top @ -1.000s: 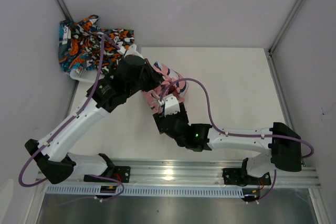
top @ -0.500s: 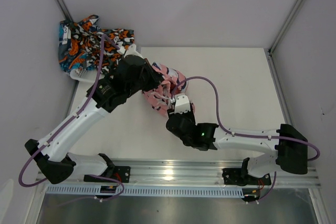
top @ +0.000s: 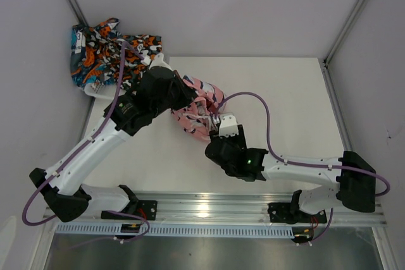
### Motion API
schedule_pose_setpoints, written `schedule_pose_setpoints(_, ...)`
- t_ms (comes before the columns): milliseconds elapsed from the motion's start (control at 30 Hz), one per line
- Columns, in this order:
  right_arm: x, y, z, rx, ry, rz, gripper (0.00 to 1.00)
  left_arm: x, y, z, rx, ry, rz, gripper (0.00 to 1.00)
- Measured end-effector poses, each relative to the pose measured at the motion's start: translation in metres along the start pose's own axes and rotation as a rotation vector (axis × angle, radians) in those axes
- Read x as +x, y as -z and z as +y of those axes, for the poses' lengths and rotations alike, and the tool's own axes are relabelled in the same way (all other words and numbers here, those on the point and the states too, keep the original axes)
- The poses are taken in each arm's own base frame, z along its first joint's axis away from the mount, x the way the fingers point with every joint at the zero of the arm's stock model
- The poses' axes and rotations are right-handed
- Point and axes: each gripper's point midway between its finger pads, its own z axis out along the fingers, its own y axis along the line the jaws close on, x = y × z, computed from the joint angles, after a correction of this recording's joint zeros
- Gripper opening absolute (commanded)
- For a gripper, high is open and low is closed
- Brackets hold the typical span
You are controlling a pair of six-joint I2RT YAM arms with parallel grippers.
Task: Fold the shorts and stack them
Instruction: Flatten the shorts out
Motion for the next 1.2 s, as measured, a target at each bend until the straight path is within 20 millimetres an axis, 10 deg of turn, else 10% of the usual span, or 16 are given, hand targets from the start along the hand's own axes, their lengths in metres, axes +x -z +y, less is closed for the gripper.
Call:
schedule_pose_setpoints(367,0.022,-0.005,-0.011,0.038,0.046,0.019,0.63,-0.005,0.006,-0.008,0.025,0.004,-0.001,0.00)
schedule_pose_setpoints(633,0.023,-0.004,-0.021,0.067,0.025,0.004,0.00,-0.003,0.013,-0.009,0.024,-0.008,0.026,0.00)
schedule_pose_setpoints(1000,-0.042,0.062,-0.034,-0.273,-0.148,-0.094,0.00,-0.051,0.059,-0.047,0.125,-0.014,-0.026,0.00)
schedule_pose_setpoints(1200,-0.071,0.101,0.018,-0.561,-0.115,-0.058,0.00,-0.079,0.100,-0.069,0.185,-0.041,-0.059,0.00)
